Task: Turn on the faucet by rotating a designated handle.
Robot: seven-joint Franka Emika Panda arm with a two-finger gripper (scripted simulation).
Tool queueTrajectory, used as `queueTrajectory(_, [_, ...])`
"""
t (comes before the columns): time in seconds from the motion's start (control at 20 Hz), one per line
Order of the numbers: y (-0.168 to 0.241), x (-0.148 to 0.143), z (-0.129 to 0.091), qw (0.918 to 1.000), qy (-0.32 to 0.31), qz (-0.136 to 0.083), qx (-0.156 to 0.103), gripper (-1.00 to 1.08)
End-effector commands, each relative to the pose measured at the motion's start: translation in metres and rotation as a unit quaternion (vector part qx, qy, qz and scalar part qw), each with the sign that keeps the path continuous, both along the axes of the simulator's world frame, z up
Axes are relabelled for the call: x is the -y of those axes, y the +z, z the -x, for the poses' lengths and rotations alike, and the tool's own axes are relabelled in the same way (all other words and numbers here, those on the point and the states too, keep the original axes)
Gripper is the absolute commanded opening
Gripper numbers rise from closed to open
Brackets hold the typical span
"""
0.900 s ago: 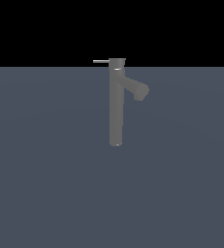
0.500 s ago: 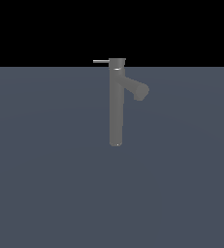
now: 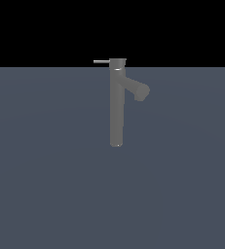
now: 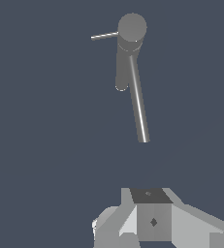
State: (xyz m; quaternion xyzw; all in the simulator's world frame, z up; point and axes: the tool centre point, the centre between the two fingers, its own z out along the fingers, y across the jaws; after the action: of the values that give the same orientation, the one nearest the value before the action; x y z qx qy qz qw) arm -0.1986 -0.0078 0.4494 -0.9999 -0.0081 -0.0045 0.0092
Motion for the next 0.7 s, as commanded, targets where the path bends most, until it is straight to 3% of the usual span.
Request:
queueTrajectory(0.0, [-0.011,-0.002,-0.017,1.0000,0.006,0.001,0.000,-1.00])
queueTrajectory(0.65, [-0.075,-0.017,-0.116,0.9992,0.040,0.005,-0.002,-1.00])
